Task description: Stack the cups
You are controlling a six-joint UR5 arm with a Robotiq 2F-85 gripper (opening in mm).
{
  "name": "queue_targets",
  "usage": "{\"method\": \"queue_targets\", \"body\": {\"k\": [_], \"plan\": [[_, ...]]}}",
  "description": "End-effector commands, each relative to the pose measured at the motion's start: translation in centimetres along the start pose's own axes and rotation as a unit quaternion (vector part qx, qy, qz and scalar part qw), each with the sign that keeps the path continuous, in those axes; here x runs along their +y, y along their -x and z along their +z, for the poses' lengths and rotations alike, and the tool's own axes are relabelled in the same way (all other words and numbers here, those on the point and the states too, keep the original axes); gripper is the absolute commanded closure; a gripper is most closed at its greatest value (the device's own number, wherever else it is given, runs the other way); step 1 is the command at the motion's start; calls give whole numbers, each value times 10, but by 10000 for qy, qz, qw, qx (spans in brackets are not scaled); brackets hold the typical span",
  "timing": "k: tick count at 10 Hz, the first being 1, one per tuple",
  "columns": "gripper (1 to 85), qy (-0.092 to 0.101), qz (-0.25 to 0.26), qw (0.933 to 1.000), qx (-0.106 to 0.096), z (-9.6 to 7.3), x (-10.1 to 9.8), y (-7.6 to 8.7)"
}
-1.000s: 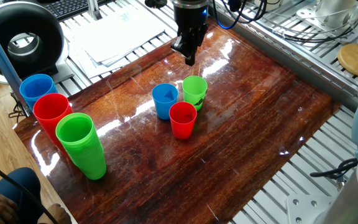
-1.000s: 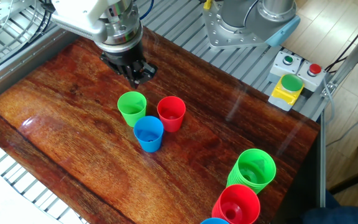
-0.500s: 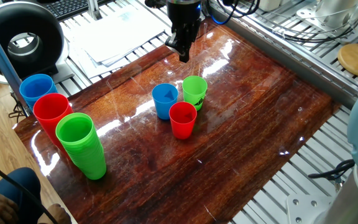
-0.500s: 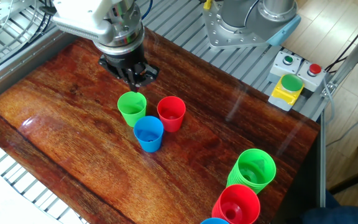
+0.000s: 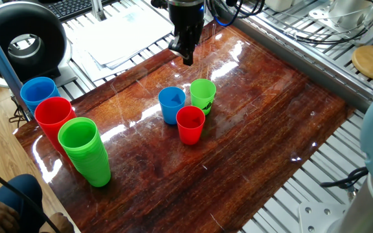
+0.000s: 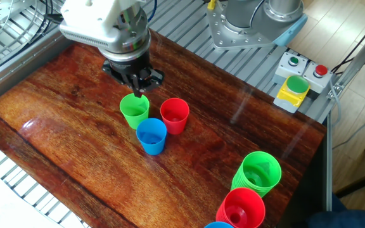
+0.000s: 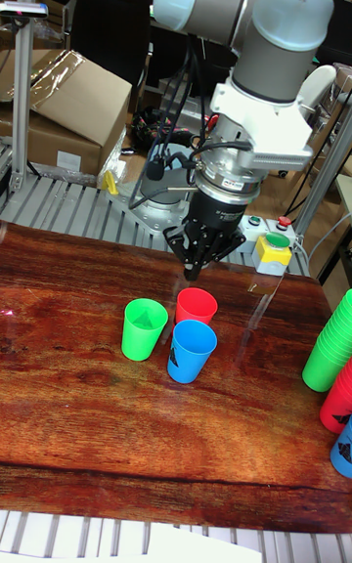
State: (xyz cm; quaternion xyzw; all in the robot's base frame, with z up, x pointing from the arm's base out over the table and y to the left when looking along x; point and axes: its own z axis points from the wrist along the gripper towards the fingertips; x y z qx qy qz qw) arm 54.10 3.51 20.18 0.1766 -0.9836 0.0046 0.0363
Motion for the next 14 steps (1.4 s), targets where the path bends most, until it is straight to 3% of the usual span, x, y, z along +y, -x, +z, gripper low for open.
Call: {"method": "queue_targets", "body": {"k": [1,2,5,6,7,8,9,10,12,13,14], "plan": [[787,-41,-123,9999,-92,2,3,10],[740,-162,-289,9993,-182,7,-2,17],[680,-184,-459,9985,-220,14,0,20],[683,-112,-448,9985,-309,15,5,23],[693,50,-461,9985,-278,3,15,21],[720,58,-439,9986,-281,-8,18,21],[750,60,-455,9982,-374,-8,18,26],[727,165,-543,9973,-470,-9,24,31],[473,205,-921,9932,-688,-10,28,41],[467,-50,-983,9925,-729,-10,15,45],[467,-159,-1065,9910,-796,-11,10,49]]}}
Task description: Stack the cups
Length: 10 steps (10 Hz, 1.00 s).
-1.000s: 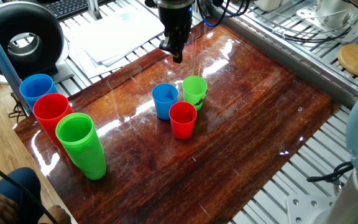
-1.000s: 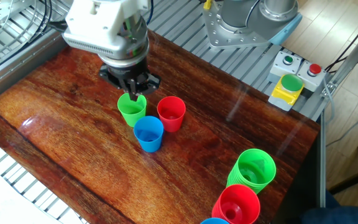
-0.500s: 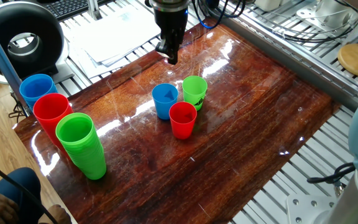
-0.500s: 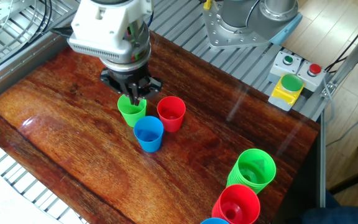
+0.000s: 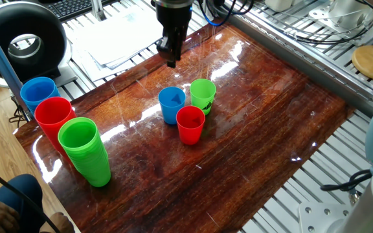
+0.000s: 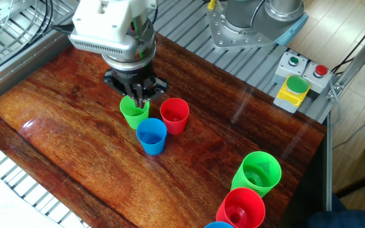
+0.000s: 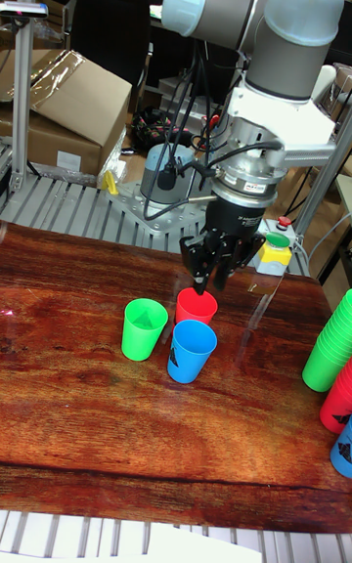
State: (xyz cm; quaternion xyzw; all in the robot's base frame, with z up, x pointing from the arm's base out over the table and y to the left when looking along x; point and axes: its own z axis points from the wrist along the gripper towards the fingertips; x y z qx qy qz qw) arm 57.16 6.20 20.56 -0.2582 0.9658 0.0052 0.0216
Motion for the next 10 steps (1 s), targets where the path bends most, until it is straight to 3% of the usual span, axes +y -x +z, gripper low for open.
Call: {"method": "queue_targets", "body": {"k": [1,4,5,7,9,10], "plan": [[473,-136,-307,9992,-215,-3,-7,11],[473,-11,-522,9984,-222,-3,0,11],[473,1,-574,9980,-257,5,-1,15],[473,76,-610,9979,-225,27,1,15],[477,-87,-593,9981,112,51,-5,-4],[483,-112,-610,9980,102,66,-7,-9]]}}
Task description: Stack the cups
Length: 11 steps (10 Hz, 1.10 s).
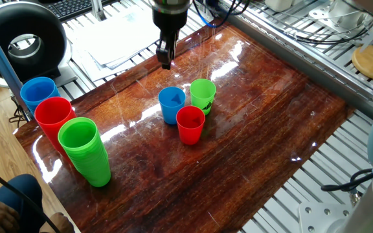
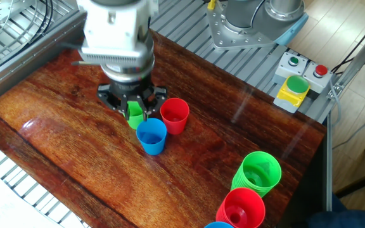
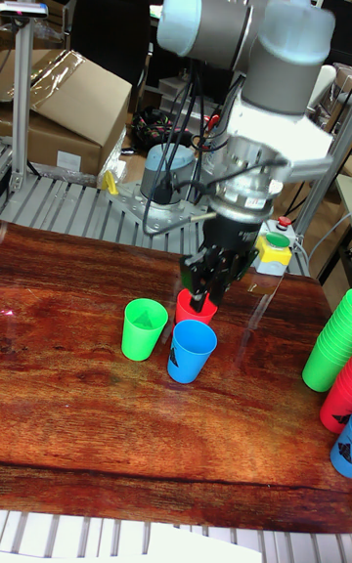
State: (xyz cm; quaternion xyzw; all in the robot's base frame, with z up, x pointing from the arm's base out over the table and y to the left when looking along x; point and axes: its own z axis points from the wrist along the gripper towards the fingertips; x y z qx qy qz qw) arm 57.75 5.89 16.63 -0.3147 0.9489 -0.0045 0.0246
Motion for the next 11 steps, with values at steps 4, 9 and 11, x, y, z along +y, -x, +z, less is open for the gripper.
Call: {"method": "queue_targets", "body": {"k": [4,9,11], "plan": [[483,40,-233,9996,-119,63,3,-13],[500,-80,-471,9982,-369,72,-4,-2],[520,-107,-490,9977,-447,74,-6,1]]}}
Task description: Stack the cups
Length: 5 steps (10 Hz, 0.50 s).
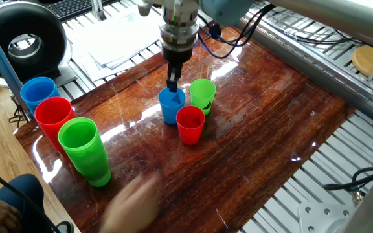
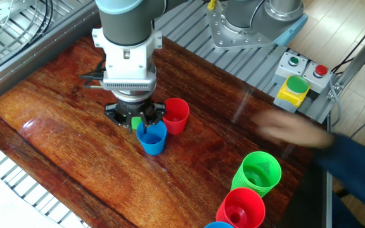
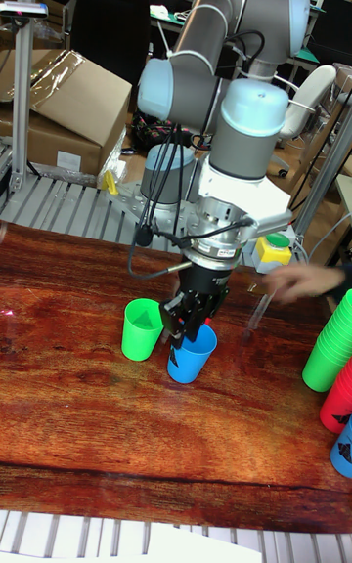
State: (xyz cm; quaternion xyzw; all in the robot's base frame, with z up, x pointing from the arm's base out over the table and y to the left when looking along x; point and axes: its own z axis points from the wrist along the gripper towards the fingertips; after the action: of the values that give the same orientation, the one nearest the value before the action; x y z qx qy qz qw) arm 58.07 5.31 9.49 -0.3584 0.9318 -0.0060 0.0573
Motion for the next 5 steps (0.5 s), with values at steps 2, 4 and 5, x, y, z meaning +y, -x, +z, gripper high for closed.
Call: {"method": "queue_targets", "body": {"k": [2,4,5], "plan": [[523,-20,-41,9998,-195,6,-2,5],[527,-14,-46,9998,-211,6,-2,4],[527,-20,-55,9998,-206,6,-2,4]]}}
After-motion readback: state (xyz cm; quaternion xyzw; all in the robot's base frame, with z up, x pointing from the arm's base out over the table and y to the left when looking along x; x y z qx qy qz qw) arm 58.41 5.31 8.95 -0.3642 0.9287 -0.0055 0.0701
